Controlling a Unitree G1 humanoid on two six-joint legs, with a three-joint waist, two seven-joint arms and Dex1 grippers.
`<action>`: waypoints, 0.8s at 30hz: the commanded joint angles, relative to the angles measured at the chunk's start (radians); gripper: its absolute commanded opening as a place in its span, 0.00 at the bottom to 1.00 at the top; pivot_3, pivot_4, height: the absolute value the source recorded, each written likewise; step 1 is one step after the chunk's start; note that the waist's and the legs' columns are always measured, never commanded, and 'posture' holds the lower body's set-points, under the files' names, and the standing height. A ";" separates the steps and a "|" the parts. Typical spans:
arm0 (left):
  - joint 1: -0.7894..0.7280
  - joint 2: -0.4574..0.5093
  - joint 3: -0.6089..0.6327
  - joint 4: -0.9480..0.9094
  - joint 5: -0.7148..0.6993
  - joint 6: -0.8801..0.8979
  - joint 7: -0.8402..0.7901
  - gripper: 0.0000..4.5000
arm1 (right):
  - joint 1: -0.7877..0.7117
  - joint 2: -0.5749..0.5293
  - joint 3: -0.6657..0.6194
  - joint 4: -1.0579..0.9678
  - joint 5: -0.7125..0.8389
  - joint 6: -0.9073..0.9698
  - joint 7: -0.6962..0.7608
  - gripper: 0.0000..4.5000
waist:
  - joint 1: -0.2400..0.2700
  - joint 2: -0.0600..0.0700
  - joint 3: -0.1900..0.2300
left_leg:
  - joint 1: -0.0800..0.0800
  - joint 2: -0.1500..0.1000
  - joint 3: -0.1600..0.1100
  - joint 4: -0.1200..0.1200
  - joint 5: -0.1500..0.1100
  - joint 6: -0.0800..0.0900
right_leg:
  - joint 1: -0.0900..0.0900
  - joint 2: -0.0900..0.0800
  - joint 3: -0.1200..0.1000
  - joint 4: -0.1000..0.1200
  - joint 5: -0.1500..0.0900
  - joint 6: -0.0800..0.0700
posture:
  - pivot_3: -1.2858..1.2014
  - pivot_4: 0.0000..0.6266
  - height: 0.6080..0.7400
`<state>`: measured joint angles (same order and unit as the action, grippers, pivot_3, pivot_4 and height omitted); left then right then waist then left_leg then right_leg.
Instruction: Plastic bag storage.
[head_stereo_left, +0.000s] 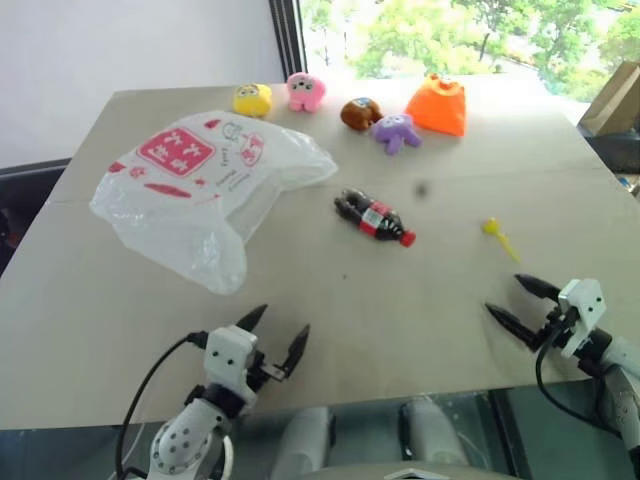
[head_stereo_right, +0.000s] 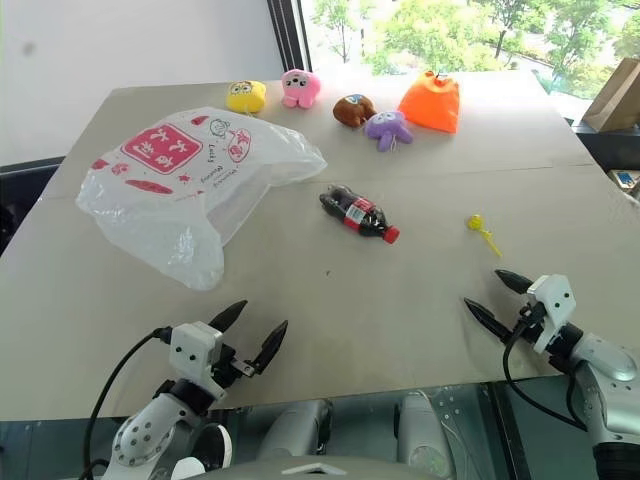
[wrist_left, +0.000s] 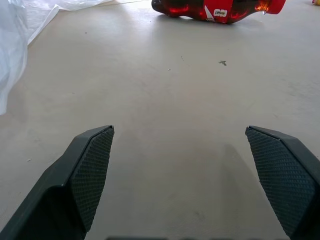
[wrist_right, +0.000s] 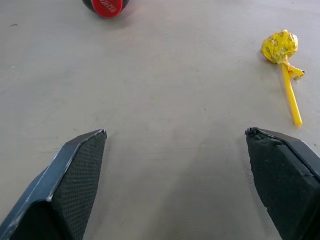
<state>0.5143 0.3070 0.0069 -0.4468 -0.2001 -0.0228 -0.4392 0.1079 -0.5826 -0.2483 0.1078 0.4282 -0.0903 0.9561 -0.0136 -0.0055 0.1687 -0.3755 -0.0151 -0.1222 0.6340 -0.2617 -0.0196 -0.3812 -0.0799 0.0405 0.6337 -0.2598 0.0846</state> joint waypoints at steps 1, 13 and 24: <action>0.008 0.007 0.000 -0.027 -0.007 -0.008 -0.008 0.99 | 0.007 -0.006 -0.012 -0.034 0.005 -0.013 0.009 1.00 | 0.000 0.000 0.000 | 0.000 0.000 0.000 0.000 0.000 0.000 | 0.000 0.000 0.000 0.000 0.000 0.000 | 0.52 0.24 1.00; 0.007 0.009 0.001 -0.032 -0.006 -0.010 -0.009 0.99 | 0.020 0.005 -0.001 -0.054 0.007 -0.007 0.012 1.00 | 0.000 0.000 0.000 | 0.000 0.000 0.000 0.001 0.000 0.000 | 0.000 0.000 0.000 0.002 0.000 0.000 | 0.52 0.24 1.00; 0.004 0.010 0.003 -0.035 -0.004 -0.010 -0.006 0.99 | 0.015 0.009 0.002 -0.051 0.006 -0.007 0.013 1.00 | 0.000 0.000 0.000 | 0.001 0.000 0.000 0.003 0.000 0.000 | 0.000 0.000 0.001 0.005 0.000 0.000 | 0.52 0.24 1.00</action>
<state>0.5136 0.3112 0.0069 -0.4471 -0.1998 -0.0232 -0.4410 0.1238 -0.5722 -0.2409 0.0874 0.4279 -0.0901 0.9628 -0.0138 -0.0053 0.1685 -0.3739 -0.0153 -0.1219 0.6368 -0.2617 -0.0195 -0.3810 -0.0797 0.0412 0.6388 -0.2599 0.0845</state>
